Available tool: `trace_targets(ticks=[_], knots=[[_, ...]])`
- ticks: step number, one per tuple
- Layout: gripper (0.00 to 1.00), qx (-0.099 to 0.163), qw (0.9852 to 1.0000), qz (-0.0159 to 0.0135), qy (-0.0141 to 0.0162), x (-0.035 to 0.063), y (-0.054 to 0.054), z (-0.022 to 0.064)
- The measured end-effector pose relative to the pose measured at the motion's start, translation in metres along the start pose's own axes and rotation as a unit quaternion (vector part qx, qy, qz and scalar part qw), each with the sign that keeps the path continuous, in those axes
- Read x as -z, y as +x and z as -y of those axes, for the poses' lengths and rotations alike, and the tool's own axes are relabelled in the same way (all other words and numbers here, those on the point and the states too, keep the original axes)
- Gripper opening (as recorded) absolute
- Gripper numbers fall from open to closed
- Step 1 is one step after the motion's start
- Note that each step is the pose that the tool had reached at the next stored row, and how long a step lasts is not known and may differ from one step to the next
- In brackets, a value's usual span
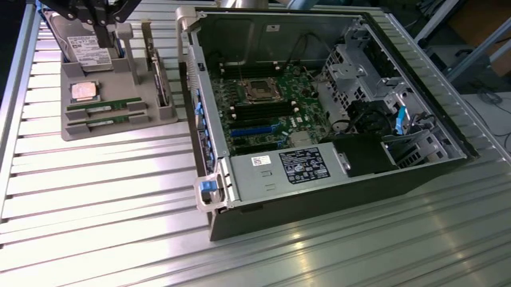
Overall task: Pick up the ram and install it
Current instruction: 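Reach for the ram, then pick up the ram and move it above insertion slot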
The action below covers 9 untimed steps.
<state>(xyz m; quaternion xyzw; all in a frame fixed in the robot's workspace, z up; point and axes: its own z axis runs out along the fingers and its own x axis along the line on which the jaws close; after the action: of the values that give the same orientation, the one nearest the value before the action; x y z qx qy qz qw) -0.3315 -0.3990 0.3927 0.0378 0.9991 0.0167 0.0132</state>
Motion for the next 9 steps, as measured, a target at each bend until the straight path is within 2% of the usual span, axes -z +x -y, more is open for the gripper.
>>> trace_targets(ticks=[2,9], knots=[[0.11,0.0,1.0,0.0,0.0,0.0001,0.0029,0.0002],[0.11,0.0,1.0,0.0,0.0,0.0001,0.003,0.0002]])
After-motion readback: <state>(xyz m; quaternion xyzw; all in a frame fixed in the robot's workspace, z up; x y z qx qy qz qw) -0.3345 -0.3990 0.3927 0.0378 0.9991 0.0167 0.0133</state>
